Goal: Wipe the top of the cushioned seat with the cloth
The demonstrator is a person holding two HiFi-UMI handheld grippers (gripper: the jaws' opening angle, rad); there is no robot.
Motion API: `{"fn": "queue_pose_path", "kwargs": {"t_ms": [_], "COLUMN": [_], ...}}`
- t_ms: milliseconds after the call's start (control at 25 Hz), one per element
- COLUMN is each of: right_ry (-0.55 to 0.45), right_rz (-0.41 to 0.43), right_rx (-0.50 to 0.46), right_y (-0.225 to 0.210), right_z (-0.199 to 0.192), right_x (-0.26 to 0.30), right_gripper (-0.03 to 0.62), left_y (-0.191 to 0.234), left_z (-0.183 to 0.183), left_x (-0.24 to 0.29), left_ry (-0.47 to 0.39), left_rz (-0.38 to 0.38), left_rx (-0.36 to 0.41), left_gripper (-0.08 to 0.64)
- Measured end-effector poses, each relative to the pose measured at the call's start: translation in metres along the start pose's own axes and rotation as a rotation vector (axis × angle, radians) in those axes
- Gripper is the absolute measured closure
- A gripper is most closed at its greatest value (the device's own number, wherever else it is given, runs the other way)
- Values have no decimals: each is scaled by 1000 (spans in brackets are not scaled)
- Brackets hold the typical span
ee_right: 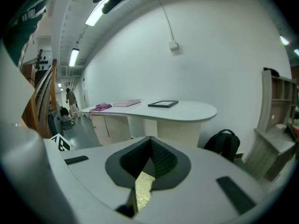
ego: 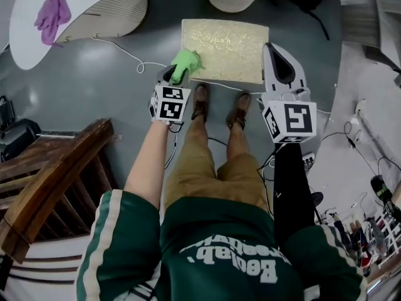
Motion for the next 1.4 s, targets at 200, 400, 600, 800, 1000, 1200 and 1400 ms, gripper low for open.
{"fn": "queue_pose_path", "kwargs": {"t_ms": [200, 400, 600, 800, 1000, 1200, 1400], "right_ry": [-51, -141, -208, -284, -363, -393, -388], "right_rz": [-50, -125, -196, -233, -229, -226, -219], "right_rx": [-20, -63, -66, -102, -139, -145, -199], "right_y": [-8, -13, 1, 17, 25, 30, 42], "right_z": [67, 136, 187, 238, 287, 307, 312], "right_x": [-17, -36, -57, -64, -73, -73, -65], "right_gripper": [584, 583, 584, 584, 584, 584, 584], "left_y": [-11, -10, -9, -3, 3, 10, 18], "left_z": [107, 213, 289, 342, 374, 388, 389], "left_x": [-66, -141, -214, -267, -301, -317, -320], "left_ry": [-245, -501, -711, -861, -942, -993, -1004], "left_rz": [0, 9, 18, -5, -14, -1, 1], "left_rx": [85, 153, 178, 216, 242, 256, 256], "left_gripper": [420, 420, 420, 420, 420, 420, 419]}}
Point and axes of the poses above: the fingertips, and each gripper's own axes: x forward along the fingers, y to its left, z out of its top, the point moved 7 cm from there along -x, backward along the fingers, and after that the axes turned 2 degrees about -y, right-handed, at the moved point
